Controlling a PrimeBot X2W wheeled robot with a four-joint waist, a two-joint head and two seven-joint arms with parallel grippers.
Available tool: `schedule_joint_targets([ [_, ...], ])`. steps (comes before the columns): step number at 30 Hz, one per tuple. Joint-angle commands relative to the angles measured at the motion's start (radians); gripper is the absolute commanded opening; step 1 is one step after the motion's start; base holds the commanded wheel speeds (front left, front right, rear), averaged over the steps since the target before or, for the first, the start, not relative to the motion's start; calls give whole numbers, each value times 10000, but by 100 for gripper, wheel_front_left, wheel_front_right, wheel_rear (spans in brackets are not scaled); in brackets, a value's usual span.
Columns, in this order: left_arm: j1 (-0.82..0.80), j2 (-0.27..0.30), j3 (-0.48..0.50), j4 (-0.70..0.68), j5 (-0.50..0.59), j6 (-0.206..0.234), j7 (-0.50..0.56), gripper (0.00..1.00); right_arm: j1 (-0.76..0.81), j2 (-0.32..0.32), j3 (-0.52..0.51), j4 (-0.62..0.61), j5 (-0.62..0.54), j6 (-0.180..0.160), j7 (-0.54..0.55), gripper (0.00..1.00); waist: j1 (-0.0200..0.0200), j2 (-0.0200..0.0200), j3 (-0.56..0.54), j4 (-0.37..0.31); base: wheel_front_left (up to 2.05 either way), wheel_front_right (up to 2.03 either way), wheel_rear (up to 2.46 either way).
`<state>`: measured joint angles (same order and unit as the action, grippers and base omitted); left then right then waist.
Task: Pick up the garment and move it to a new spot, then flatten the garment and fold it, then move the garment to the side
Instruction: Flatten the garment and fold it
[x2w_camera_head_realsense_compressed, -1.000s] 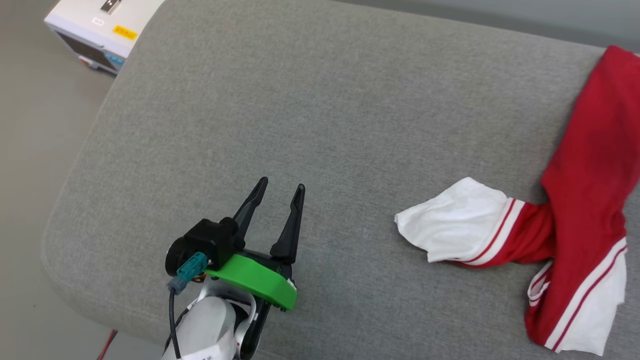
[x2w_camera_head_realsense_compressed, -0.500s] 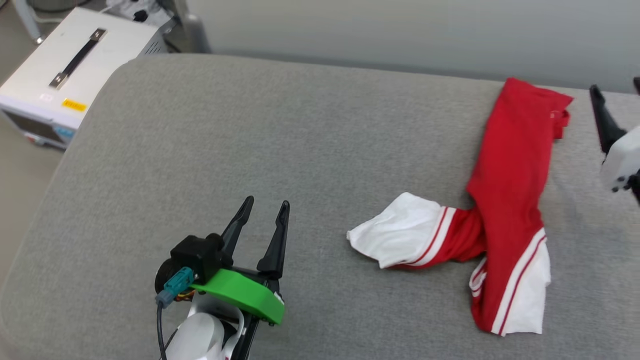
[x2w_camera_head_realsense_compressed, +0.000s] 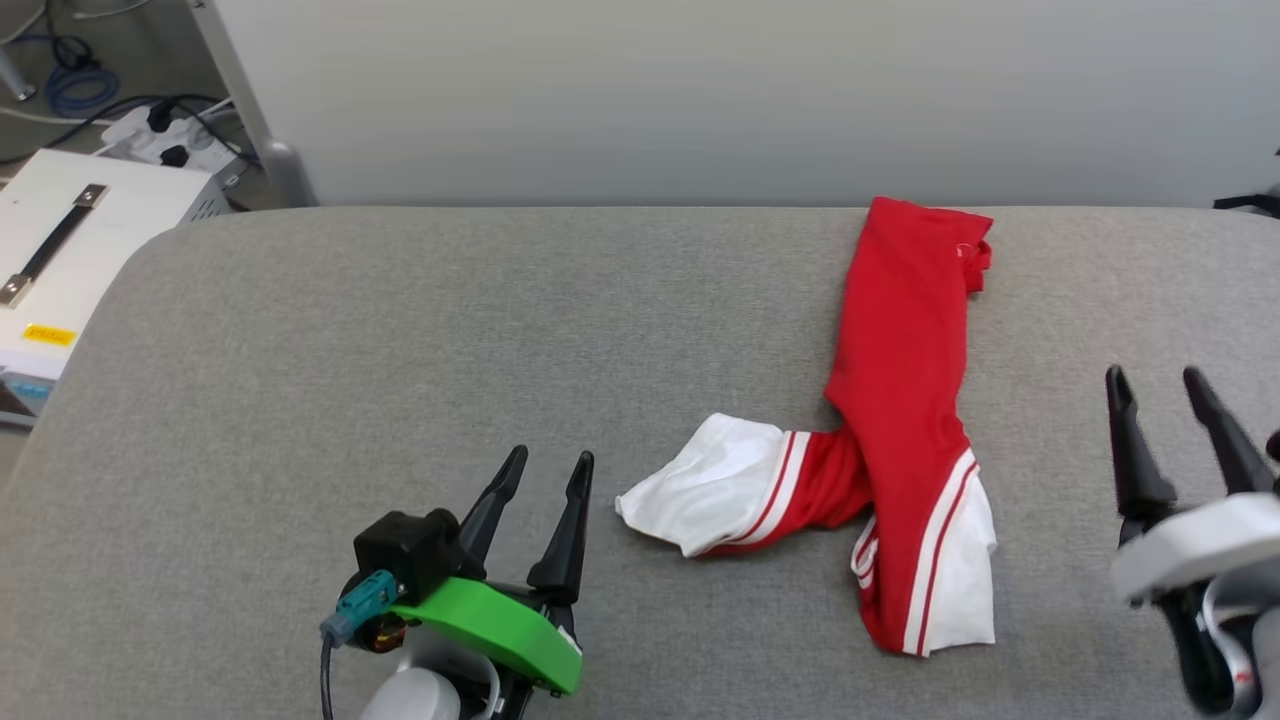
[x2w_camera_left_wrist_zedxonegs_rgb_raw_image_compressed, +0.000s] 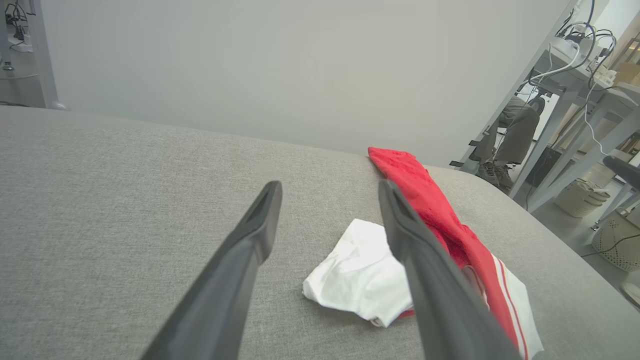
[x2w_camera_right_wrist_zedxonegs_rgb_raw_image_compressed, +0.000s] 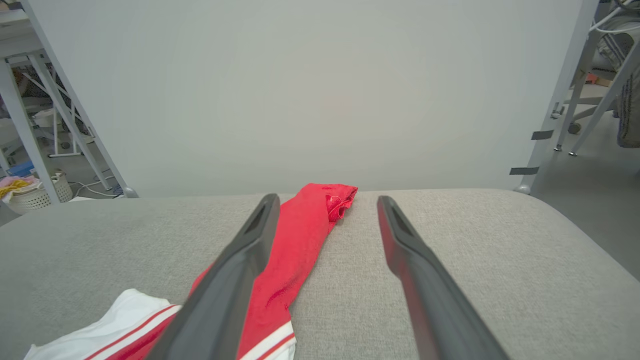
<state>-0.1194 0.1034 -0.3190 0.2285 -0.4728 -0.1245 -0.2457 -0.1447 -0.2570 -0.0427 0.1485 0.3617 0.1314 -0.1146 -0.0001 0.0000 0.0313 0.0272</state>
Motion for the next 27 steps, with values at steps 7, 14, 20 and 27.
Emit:
schedule_joint_targets([
  [7, 323, 172, 10, 23, 121, -55, -138, 100, 1682, 1252, -380, -1570, -757, -7, -278, 100, 1, 0, 112, -536, 0, 0, 0],
  [14, 10, 293, 16, 379, 568, 134, -67, 100, 1983, 1512, -425, -2039, -918, -7, -234, 100, 1, 0, 454, -858, 0, 0, 0],
  [20, -982, 392, -286, 778, 564, 668, 2665, 100, 1978, 1482, -412, -2399, -1082, -7, 38, 100, 1, 0, 890, -1049, 0, 0, 0],
  [27, -1749, 573, -479, 1363, 461, 1230, 5468, 100, 1860, 1508, -123, -2529, -1155, -7, 146, 100, 1, 0, 1392, -1377, 0, 0, 0],
])
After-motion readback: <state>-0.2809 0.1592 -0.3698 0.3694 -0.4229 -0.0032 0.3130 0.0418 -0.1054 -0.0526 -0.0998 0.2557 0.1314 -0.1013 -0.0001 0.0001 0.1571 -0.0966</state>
